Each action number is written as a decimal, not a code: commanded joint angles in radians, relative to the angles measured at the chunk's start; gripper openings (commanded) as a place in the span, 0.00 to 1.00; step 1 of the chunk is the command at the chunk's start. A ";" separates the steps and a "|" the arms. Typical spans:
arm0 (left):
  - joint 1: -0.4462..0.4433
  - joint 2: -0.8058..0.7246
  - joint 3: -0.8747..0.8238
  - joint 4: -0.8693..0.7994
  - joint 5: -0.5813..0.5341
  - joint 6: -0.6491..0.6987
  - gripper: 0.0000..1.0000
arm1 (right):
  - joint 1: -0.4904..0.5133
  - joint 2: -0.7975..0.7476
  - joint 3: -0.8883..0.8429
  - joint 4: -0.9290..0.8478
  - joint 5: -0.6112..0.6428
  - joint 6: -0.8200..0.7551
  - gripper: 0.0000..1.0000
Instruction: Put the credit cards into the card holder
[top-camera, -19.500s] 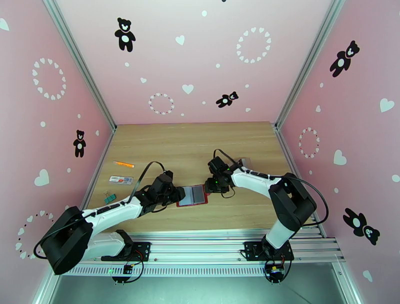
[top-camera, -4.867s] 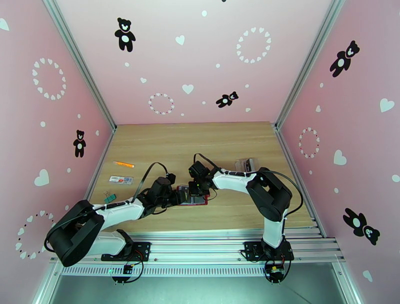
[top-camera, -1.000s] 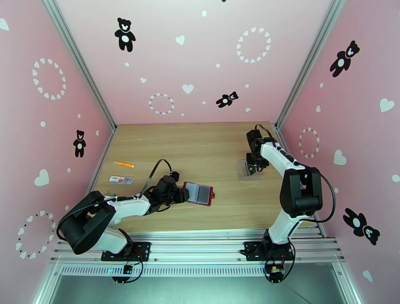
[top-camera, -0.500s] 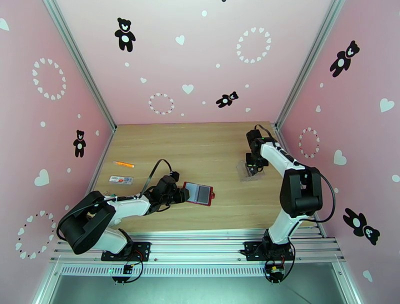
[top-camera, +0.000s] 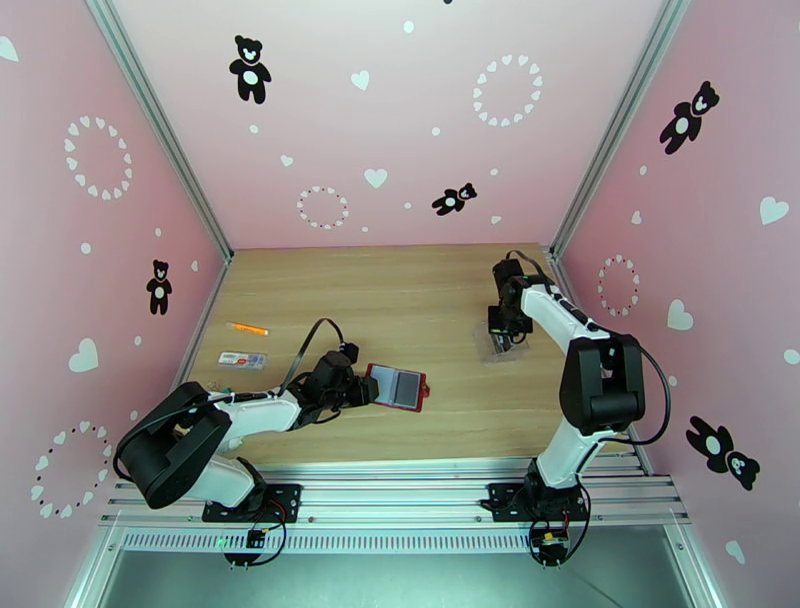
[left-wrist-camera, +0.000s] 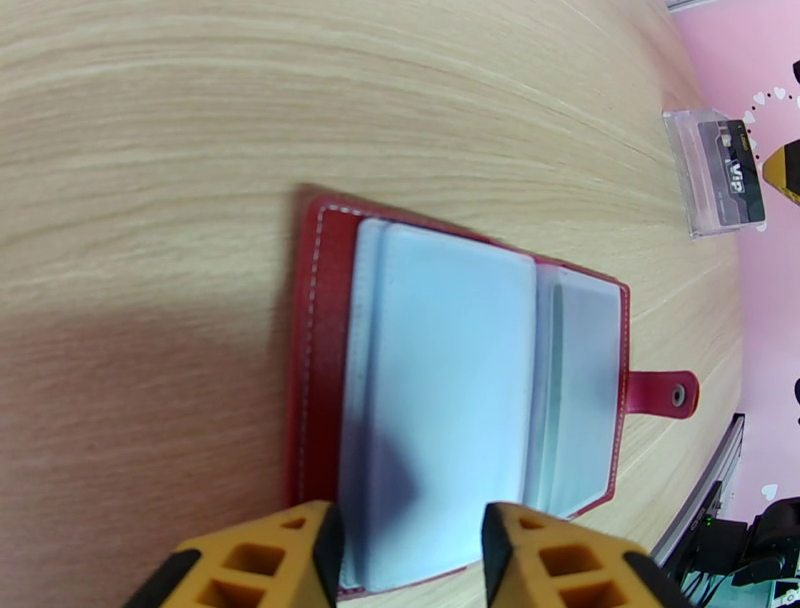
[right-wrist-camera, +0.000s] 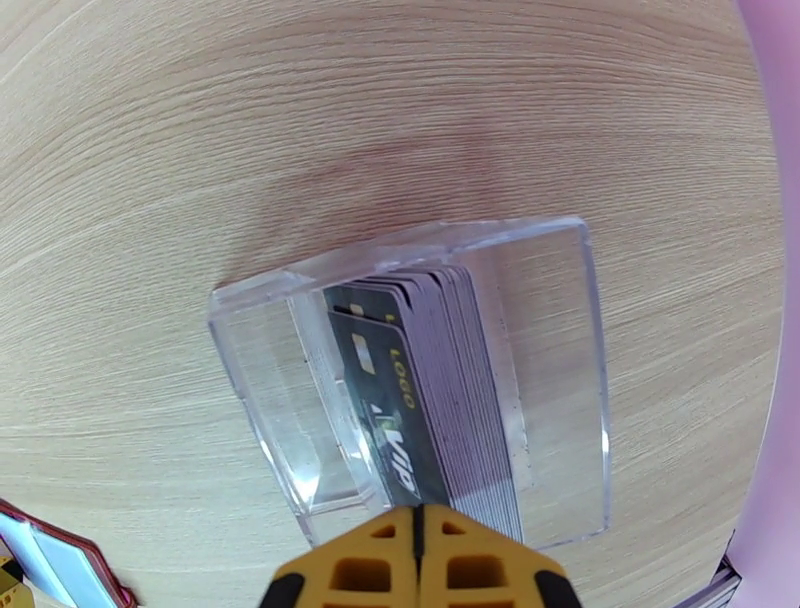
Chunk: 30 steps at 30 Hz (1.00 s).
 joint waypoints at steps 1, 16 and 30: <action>0.013 0.022 -0.024 -0.024 -0.005 0.001 0.43 | -0.006 -0.016 0.001 -0.012 0.052 -0.011 0.39; 0.012 0.022 -0.027 -0.019 -0.002 -0.001 0.43 | -0.006 0.092 0.031 -0.027 0.088 -0.013 0.53; 0.014 0.023 -0.027 -0.019 -0.003 -0.001 0.43 | -0.014 0.057 0.019 -0.022 0.154 0.018 0.51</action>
